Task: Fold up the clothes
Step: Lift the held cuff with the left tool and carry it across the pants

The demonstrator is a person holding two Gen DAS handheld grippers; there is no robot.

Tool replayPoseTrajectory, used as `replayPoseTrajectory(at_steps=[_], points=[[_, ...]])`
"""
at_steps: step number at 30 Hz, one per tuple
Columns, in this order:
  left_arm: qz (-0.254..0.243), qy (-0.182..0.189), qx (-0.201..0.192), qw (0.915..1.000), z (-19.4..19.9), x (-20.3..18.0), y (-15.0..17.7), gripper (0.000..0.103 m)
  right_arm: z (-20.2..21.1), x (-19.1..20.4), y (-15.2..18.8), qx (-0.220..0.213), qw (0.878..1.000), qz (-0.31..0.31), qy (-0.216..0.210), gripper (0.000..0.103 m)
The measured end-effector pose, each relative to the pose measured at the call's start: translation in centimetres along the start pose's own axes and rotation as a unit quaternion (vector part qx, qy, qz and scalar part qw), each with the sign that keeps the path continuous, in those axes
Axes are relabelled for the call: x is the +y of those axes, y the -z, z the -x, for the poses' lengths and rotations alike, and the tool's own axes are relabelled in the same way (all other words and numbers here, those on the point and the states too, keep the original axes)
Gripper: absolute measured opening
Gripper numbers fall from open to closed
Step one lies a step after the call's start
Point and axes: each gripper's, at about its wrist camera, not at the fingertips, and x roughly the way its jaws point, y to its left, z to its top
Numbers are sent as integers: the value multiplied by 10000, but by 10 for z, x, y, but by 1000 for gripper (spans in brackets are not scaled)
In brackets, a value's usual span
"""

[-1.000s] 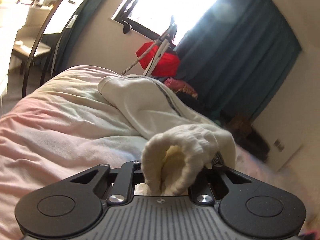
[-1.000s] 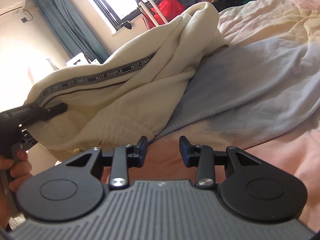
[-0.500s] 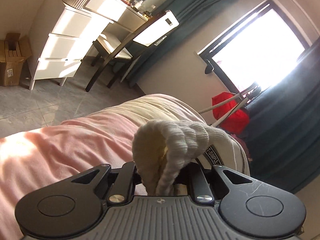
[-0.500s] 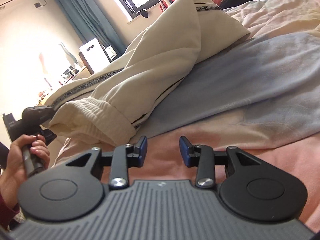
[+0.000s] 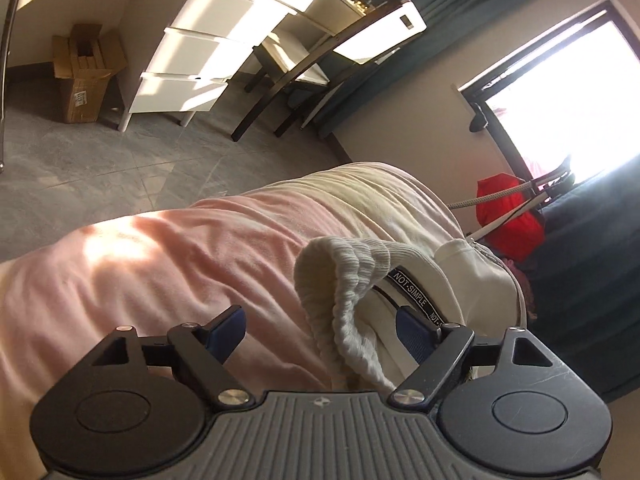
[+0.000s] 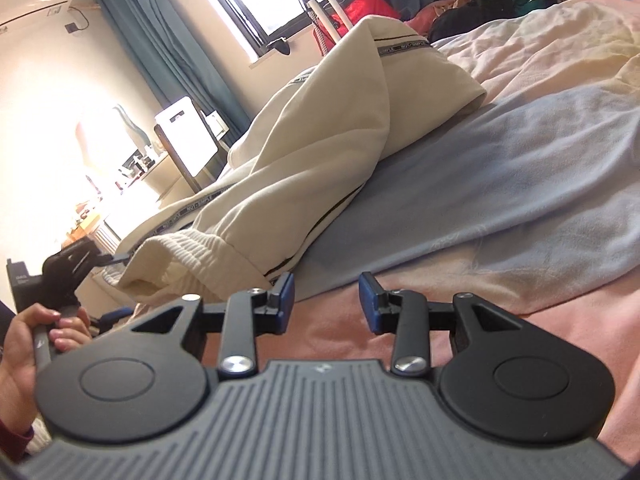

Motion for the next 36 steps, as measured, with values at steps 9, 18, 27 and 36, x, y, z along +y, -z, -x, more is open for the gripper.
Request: replayPoseTrajectory(at_steps=[9,18,27,36], points=[[955,718,733,9901,9,11,38,86,31,-15,-15,-352,9986,-392,-4,40],[54,290,-167,9994,-30,-12,10,57,25,-29,-16,-325,9974,-645,41,40],[-1653,-470,-1131,9786,-77,-143,-46,15,0,-8,-16,-594,9890,758,1126,40],[-2287,-1657,-1440,9484,-178,-232,-113,16,-30,-29,-25,-609,9894,498,1221,40]])
